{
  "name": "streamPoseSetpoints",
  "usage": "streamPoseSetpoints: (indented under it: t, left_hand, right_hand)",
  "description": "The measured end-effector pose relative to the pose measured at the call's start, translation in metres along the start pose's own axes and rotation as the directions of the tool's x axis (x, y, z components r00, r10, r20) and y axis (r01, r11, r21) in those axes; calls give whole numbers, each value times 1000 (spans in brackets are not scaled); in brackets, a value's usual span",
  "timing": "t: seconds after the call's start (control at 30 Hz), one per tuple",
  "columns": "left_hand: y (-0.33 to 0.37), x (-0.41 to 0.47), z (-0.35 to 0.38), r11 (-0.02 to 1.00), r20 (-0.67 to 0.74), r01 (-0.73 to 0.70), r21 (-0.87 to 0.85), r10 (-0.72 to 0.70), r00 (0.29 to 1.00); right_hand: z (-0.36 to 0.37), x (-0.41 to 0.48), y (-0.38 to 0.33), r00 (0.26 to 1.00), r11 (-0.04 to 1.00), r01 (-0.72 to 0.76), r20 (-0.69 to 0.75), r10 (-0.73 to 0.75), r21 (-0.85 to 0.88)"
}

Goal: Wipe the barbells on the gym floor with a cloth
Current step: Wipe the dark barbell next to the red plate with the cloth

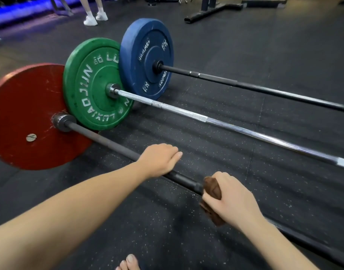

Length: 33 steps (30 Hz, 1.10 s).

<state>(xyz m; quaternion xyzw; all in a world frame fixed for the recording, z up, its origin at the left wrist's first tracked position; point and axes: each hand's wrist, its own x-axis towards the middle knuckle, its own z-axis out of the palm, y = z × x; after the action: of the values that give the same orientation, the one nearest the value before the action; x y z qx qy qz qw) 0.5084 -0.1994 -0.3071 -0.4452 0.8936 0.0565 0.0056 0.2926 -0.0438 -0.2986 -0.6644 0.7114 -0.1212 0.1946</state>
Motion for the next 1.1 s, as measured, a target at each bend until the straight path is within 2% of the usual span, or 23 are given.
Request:
streamPoseSetpoints:
  t: [0.1,0.2,0.4,0.57,0.7,0.77,0.87,1.0,1.1]
  left_hand:
    - [-28,-3,4,997,35,60,44,-62,997]
    - [-31,-6,16,990,56,96,-100,-90,994]
    - [-31,-1,13,983,123,134,-128,-119,985]
    - [-35,0,12,959,153,173,-226,-140,978]
    - [-44,0,9,927,56,181,-329,-172,983]
    - [-48,-4,9,951,-15,205,-231,-214,977]
    - [-54,-12,13,959,-62,263,-102,-270,961]
    - [-52,-9,12,958,-34,288,2,-287,957]
    - [-52,-7,10,960,10,278,-9,-278,960]
  right_hand:
    - [-3,0,-1,1000,998,-24,-3,24,-56]
    - [1,14,-21,1000,990,-4,-5,3,-141]
    - [17,44,-62,999,992,33,0,-33,-120]
    - [16,34,-47,999,997,49,14,-48,-68]
    - [8,22,-23,999,999,7,44,-6,-40]
    - [4,20,-20,998,999,-14,57,16,-41]
    - [4,30,-32,997,991,-13,77,23,-136]
    - [22,57,-76,1000,992,14,24,-11,-127]
    - [38,76,-104,998,993,58,-1,-58,-106]
